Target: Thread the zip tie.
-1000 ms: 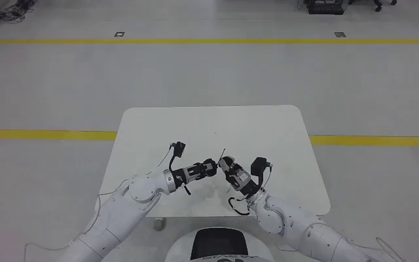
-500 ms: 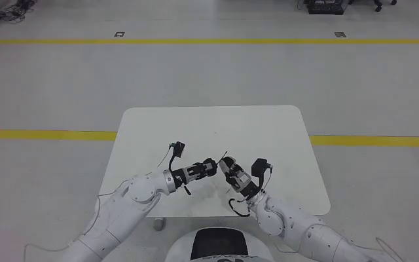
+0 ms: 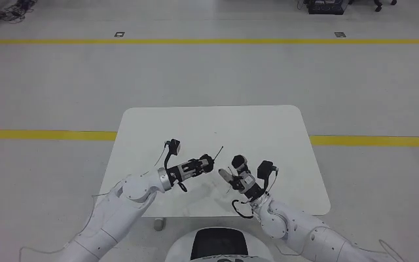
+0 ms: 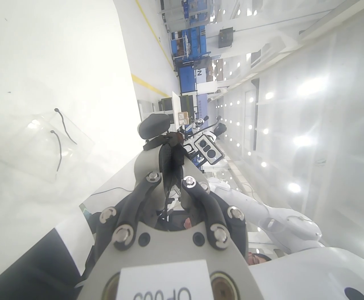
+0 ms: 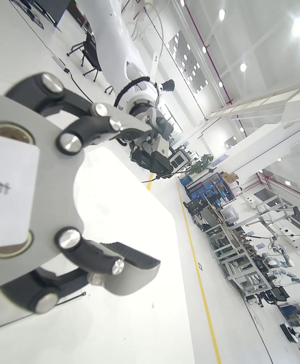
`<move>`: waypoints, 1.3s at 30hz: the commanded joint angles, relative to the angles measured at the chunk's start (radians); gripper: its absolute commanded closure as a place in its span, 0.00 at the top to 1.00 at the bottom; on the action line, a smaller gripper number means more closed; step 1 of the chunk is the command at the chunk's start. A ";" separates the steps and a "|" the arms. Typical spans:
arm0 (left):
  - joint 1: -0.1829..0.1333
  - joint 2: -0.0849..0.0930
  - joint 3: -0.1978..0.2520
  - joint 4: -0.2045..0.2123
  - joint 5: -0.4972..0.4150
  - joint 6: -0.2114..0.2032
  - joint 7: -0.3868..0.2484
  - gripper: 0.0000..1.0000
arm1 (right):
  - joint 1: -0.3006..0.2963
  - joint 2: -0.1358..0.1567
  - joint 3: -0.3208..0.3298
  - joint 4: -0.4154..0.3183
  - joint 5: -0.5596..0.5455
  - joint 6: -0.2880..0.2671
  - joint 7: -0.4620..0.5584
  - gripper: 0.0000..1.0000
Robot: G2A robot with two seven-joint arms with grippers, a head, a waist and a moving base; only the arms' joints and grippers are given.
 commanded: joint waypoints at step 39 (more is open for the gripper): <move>0.029 0.016 -0.098 -0.010 -0.172 0.001 -0.091 0.00 | -0.240 0.076 0.685 -0.244 1.046 0.000 1.484 1.00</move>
